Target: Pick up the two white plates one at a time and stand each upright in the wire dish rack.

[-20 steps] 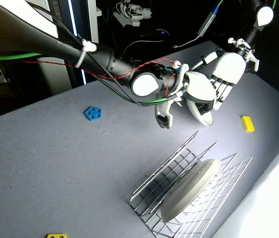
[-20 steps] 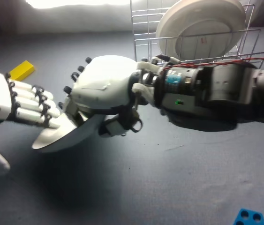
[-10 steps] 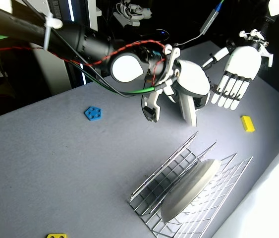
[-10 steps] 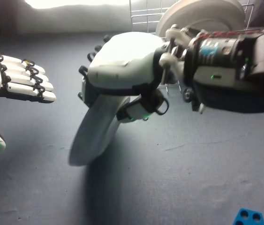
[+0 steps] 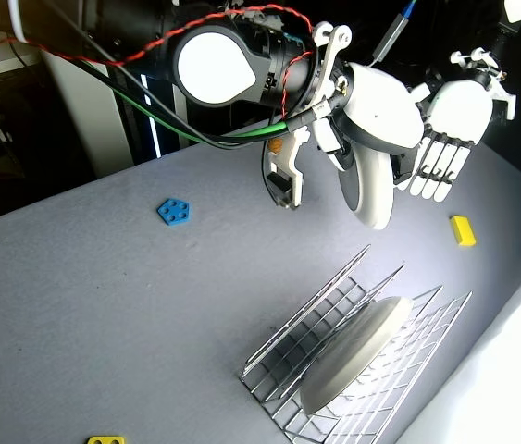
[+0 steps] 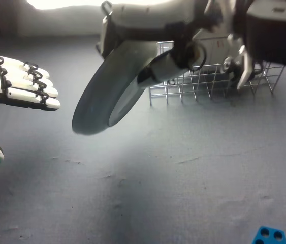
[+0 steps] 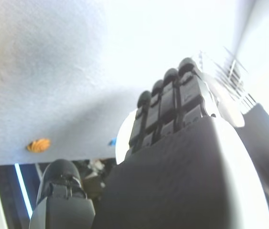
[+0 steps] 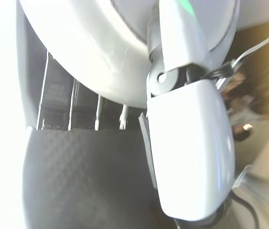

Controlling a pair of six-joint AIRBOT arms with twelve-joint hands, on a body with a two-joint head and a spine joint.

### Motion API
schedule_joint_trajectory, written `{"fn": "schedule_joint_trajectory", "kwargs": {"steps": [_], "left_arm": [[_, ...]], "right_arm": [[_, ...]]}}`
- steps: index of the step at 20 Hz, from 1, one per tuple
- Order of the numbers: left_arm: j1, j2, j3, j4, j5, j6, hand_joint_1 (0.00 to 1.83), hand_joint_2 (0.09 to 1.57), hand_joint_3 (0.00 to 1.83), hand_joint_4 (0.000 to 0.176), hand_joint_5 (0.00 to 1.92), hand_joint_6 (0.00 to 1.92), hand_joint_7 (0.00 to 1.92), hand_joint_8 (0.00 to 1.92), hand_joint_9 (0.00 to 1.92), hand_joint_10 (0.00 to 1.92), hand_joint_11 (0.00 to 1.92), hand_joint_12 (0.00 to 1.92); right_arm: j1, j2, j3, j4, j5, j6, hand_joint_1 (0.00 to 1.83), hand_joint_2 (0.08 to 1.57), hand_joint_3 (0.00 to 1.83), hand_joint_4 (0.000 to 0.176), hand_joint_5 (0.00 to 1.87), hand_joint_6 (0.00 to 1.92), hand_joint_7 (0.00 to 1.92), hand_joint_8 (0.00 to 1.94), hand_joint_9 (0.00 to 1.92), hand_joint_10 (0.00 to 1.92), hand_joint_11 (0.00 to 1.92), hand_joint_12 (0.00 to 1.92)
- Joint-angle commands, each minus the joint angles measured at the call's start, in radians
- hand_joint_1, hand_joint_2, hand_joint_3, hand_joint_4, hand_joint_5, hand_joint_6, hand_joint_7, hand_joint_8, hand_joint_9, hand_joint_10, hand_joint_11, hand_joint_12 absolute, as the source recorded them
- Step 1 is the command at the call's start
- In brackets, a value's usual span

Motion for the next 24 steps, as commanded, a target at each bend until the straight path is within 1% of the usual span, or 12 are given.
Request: {"fn": "schedule_joint_trajectory", "kwargs": {"steps": [1,4,7,10,12,14,15,19,20,21,22,24], "left_arm": [[-0.003,0.015,0.0,-0.059,-0.012,-0.005,0.0,1.05,0.0,0.0,0.01,0.0,0.0,0.0,0.0,0.0,0.0,0.0],[0.001,0.022,-0.01,-0.049,-0.01,-0.005,0.0,1.04,0.0,0.0,0.0,0.0,0.0,0.0,0.0,0.0,0.0,0.0],[0.001,0.025,-0.012,-0.047,-0.01,-0.005,0.0,1.04,0.0,0.0,0.0,0.0,0.0,0.0,0.0,0.0,0.0,0.0],[0.006,0.026,-0.013,-0.047,-0.011,-0.005,0.0,1.05,0.0,0.0,0.02,0.01,0.0,0.0,0.0,0.0,0.0,0.0],[0.012,0.028,-0.016,-0.046,-0.013,-0.005,0.0,1.05,0.0,0.0,0.01,0.0,0.0,0.0,0.0,0.0,0.0,0.0],[0.026,0.032,-0.019,-0.046,-0.018,-0.001,0.0,1.04,0.0,0.0,0.02,0.01,0.0,0.0,0.0,0.0,0.0,0.0],[0.03,0.035,-0.021,-0.046,-0.019,-0.001,0.0,1.04,0.0,0.0,0.01,0.0,0.0,0.0,0.0,0.0,0.0,0.0],[0.039,0.036,-0.014,-0.046,-0.019,0.003,0.0,1.03,0.0,0.0,0.01,0.0,0.0,0.0,0.0,0.0,0.0,0.0],[0.038,0.036,-0.014,-0.046,-0.019,0.003,0.0,1.04,0.0,0.0,0.0,0.0,0.0,0.0,0.0,0.0,0.0,0.0],[0.038,0.036,-0.014,-0.046,-0.019,0.003,0.0,1.04,0.0,0.0,0.0,0.0,0.0,0.0,0.0,0.0,0.0,0.0],[0.038,0.036,-0.014,-0.046,-0.019,0.003,0.0,1.05,0.0,0.0,0.01,0.0,0.0,0.0,0.0,0.0,0.0,0.0],[0.034,0.035,-0.013,-0.046,-0.019,0.003,0.0,1.06,0.01,0.0,0.01,0.0,0.0,0.0,0.0,0.0,0.0,0.0]], "right_arm": [[0.034,0.01,-0.003,0.025,0.124,0.0,1.38,1.09,0.0,0.0,1.02,0.88,1.03,0.86,0.94,1.13,0.82,1.09],[0.077,0.043,-0.003,0.034,0.117,-0.002,1.38,1.08,0.0,0.0,1.03,0.85,1.05,0.83,0.97,1.09,0.85,1.08],[0.084,0.06,-0.003,0.088,0.116,-0.001,1.38,1.08,0.0,0.0,1.03,0.88,1.06,0.81,0.95,1.09,0.84,1.07],[0.084,0.081,-0.003,0.135,0.118,0.0,1.38,1.09,0.0,0.0,1.02,0.86,1.03,0.87,0.95,1.12,0.83,1.11],[0.079,0.096,-0.001,0.176,0.144,0.0,1.38,1.09,0.0,0.0,1.01,0.89,1.02,0.89,0.94,1.12,0.82,1.09],[0.075,0.106,0.006,0.219,0.166,0.001,1.38,1.07,0.0,0.0,1.05,0.84,1.07,0.8,0.98,1.06,0.88,1.03],[0.074,0.106,0.008,0.222,0.168,0.002,1.38,1.08,0.0,0.0,1.02,0.89,1.06,0.81,0.96,1.09,0.86,1.05],[0.061,0.113,0.016,0.224,0.186,0.001,1.38,1.08,0.0,0.0,1.03,0.86,1.05,0.84,0.96,1.1,0.85,1.08],[0.053,0.114,0.022,0.226,0.204,0.002,1.38,1.09,0.0,0.0,1.0,0.92,1.03,0.87,0.95,1.11,0.84,1.08],[0.047,0.116,0.027,0.235,0.214,0.002,1.38,1.09,0.0,0.0,1.0,0.92,1.03,0.87,0.95,1.11,0.84,1.08],[0.041,0.119,0.028,0.248,0.228,0.002,1.38,1.08,0.0,0.0,1.01,0.88,1.04,0.86,0.96,1.09,0.84,1.08],[0.022,0.133,0.029,0.318,0.285,0.008,1.38,1.09,0.0,0.0,1.02,0.88,1.03,0.87,0.95,1.11,0.82,1.08]]}}
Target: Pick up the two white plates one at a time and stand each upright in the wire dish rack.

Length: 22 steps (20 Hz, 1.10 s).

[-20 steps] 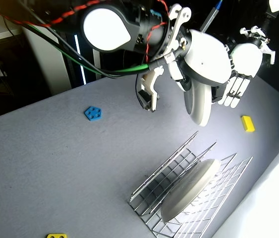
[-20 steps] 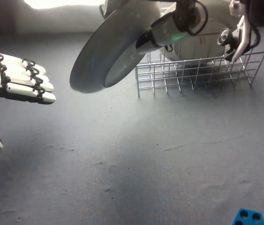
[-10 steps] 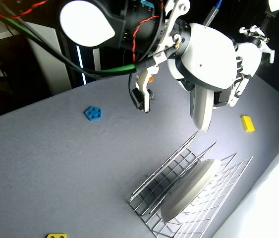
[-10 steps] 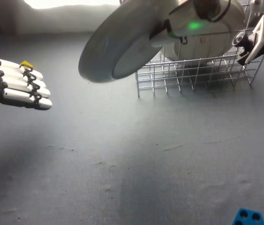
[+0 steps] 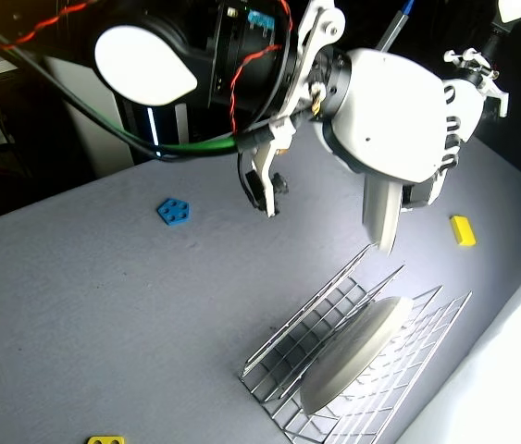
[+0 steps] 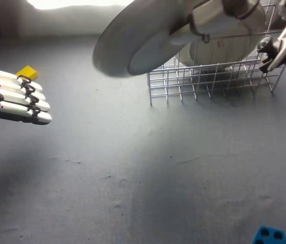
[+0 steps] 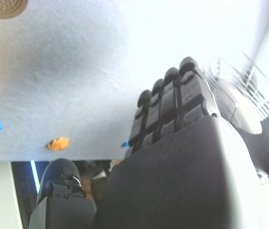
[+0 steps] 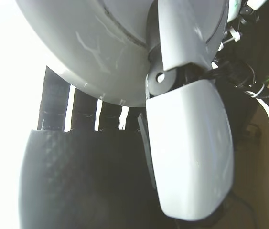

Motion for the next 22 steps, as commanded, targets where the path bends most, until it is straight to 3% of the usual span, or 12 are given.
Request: {"fn": "schedule_joint_trajectory", "kwargs": {"steps": [1,12,22], "left_arm": [[-0.012,0.011,0.007,-0.061,-0.012,0.001,0.0,1.06,0.01,0.0,0.0,0.0,0.0,0.0,0.0,0.0,0.0,0.0],[-0.015,0.01,0.008,-0.061,-0.015,0.009,0.0,1.06,0.01,0.0,0.02,0.01,0.0,0.0,0.0,0.0,0.0,0.0],[-0.017,0.009,0.007,-0.057,-0.015,0.011,0.0,1.05,0.0,0.0,0.02,0.01,0.0,0.0,0.0,0.0,0.0,0.0]], "right_arm": [[0.013,0.007,0.002,0.039,0.189,0.015,1.38,1.08,0.0,0.0,1.04,0.86,1.05,0.83,0.95,1.09,0.83,1.08],[-0.022,0.05,0.025,0.225,0.219,0.014,1.38,1.08,0.0,0.0,1.04,0.86,1.05,0.83,0.97,1.08,0.85,1.06],[-0.061,0.049,0.057,0.242,0.17,0.014,1.38,1.08,0.0,0.0,1.04,0.87,1.05,0.82,0.96,1.08,0.84,1.05]]}}
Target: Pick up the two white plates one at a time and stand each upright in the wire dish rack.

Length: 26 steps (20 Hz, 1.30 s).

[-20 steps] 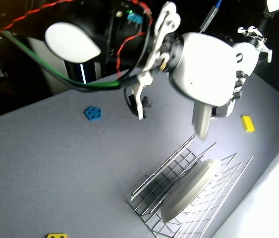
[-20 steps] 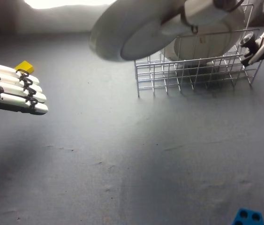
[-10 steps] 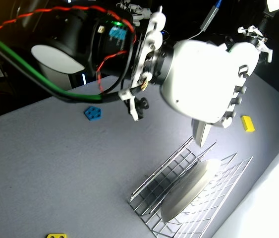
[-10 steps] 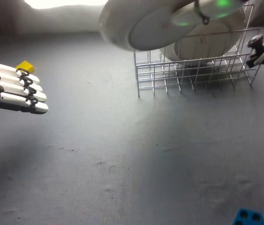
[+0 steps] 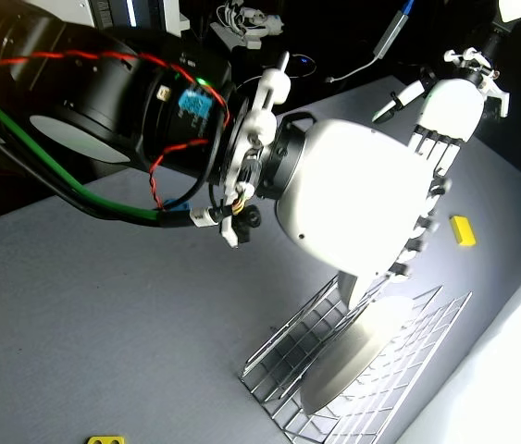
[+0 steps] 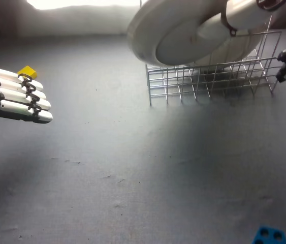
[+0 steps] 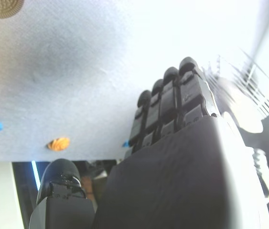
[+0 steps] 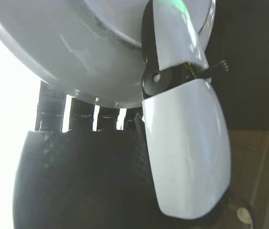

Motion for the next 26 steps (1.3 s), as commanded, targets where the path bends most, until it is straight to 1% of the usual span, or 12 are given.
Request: {"fn": "schedule_joint_trajectory", "kwargs": {"steps": [1,3,4,8,11,13,16,19,21,23,25,26], "left_arm": [[-0.01,0.008,0.007,-0.058,-0.013,0.006,0.0,1.04,0.0,0.0,0.02,0.0,0.0,0.0,0.0,0.0,0.0,0.0],[-0.01,0.007,0.007,-0.057,-0.013,0.008,0.0,1.05,0.0,0.0,0.01,0.0,0.0,0.0,0.0,0.0,0.0,0.0],[-0.01,0.007,0.007,-0.056,-0.013,0.008,0.0,1.05,0.0,0.0,0.01,0.0,0.0,0.0,0.0,0.0,0.0,0.0],[-0.01,0.007,0.007,-0.055,-0.013,0.008,0.0,1.06,0.0,0.0,0.02,0.0,0.0,0.0,0.0,0.0,0.0,0.0],[-0.01,0.007,0.006,-0.054,-0.013,0.008,0.0,1.05,0.0,0.0,0.01,0.0,0.0,0.0,0.0,0.0,0.0,0.0],[-0.011,0.006,0.006,-0.054,-0.013,0.008,0.0,1.05,0.0,0.0,0.01,0.0,0.0,0.0,0.0,0.0,0.0,0.0],[-0.011,0.006,0.006,-0.053,-0.013,0.008,0.0,1.06,0.0,0.0,0.01,0.0,0.0,0.0,0.0,0.0,0.0,0.0],[-0.012,0.006,0.005,-0.053,-0.013,0.008,0.0,1.04,0.0,0.0,0.02,0.0,0.0,0.0,0.0,0.0,0.0,0.0],[-0.012,0.006,0.005,-0.052,-0.014,0.009,0.0,1.06,0.0,0.0,0.03,0.01,0.0,0.0,0.0,0.0,0.0,0.0],[-0.012,0.006,0.005,-0.052,-0.014,0.01,0.0,1.05,0.0,0.0,0.02,0.0,0.0,0.0,0.0,0.0,0.0,0.0],[-0.012,0.006,0.005,-0.052,-0.014,0.011,0.0,1.05,0.0,0.0,0.03,0.01,0.0,0.0,0.0,0.0,0.0,0.0],[-0.013,0.005,0.005,-0.052,-0.014,0.011,0.0,1.05,0.0,0.0,0.02,0.0,0.0,0.0,0.0,0.0,0.0,0.0]], "right_arm": [[0.015,0.005,0.005,0.007,0.14,0.017,1.39,1.06,0.0,0.0,1.05,0.84,1.11,0.73,0.99,1.04,0.85,1.03],[0.012,-0.004,0.015,0.008,0.141,0.017,1.38,1.09,0.0,0.0,1.02,0.89,1.02,0.86,0.94,1.12,0.82,1.07],[0.011,-0.011,0.022,0.008,0.141,0.017,1.38,1.09,0.0,0.0,1.02,0.9,1.02,0.87,0.93,1.13,0.81,1.07],[-0.013,-0.053,0.069,-0.023,0.138,0.013,1.38,1.08,0.0,0.0,1.04,0.85,1.05,0.82,0.96,1.1,0.82,1.09],[-0.03,-0.068,0.085,-0.068,0.145,0.013,1.38,1.09,0.0,0.0,1.01,0.92,1.01,0.87,0.93,1.14,0.8,1.1],[-0.043,-0.076,0.092,-0.08,0.151,0.013,1.38,1.08,0.0,0.0,1.03,0.88,1.04,0.83,0.95,1.11,0.83,1.11],[-0.055,-0.091,0.101,-0.116,0.165,0.013,1.38,1.08,0.0,0.0,1.04,0.87,1.06,0.81,0.95,1.1,0.82,1.12],[-0.055,-0.108,0.117,-0.117,0.167,0.014,1.38,1.08,0.0,0.0,1.04,0.86,1.06,0.84,0.95,1.1,0.79,1.11],[-0.055,-0.121,0.132,-0.117,0.167,0.014,1.38,1.07,0.0,0.0,1.04,0.85,1.08,0.81,0.95,1.08,0.8,1.1],[-0.055,-0.132,0.146,-0.117,0.167,0.015,1.38,1.08,0.0,0.0,1.03,0.86,1.07,0.82,0.96,1.08,0.81,1.1],[-0.055,-0.143,0.16,-0.117,0.167,0.016,1.39,1.07,0.0,0.0,1.05,0.82,1.1,0.79,0.97,1.06,0.84,1.09],[-0.055,-0.148,0.168,-0.117,0.168,0.017,1.38,1.08,0.0,0.0,1.03,0.85,1.06,0.85,0.93,1.12,0.78,1.12]]}}
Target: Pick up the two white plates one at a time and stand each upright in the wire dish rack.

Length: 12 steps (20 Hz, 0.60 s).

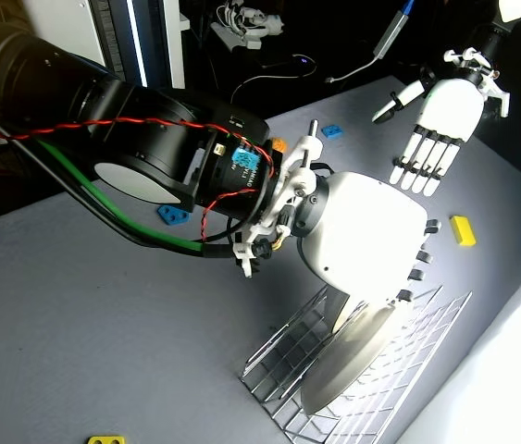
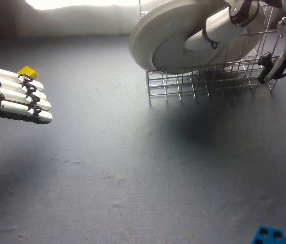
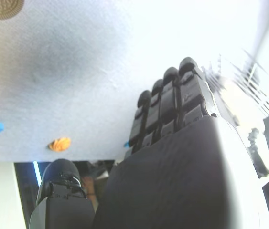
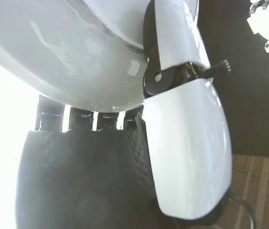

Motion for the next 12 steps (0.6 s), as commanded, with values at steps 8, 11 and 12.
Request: {"fn": "schedule_joint_trajectory", "kwargs": {"steps": [8,11,12], "left_arm": [[-0.011,0.006,0.003,-0.055,-0.011,0.004,0.0,1.05,0.0,0.0,0.02,0.0,0.0,0.0,0.0,0.0,0.0,0.0],[-0.011,0.005,0.003,-0.055,-0.011,0.004,0.0,1.06,0.0,0.0,0.04,0.01,0.0,0.0,0.0,0.0,0.0,0.0],[-0.011,0.005,0.003,-0.055,-0.011,0.004,0.0,1.06,0.0,0.0,0.03,0.0,0.0,0.0,0.0,0.0,0.0,0.0]], "right_arm": [[-0.01,-0.018,0.02,-0.03,0.166,0.001,1.38,1.09,0.0,0.0,1.03,0.88,1.02,0.88,0.93,1.12,0.78,1.09],[-0.027,-0.028,0.023,-0.049,0.18,0.001,1.38,1.09,0.0,0.0,1.04,0.86,1.03,0.87,0.93,1.13,0.79,1.14],[-0.031,-0.033,0.027,-0.055,0.183,0.002,1.38,1.09,0.0,0.0,1.04,0.86,1.04,0.88,0.93,1.12,0.79,1.14]]}}
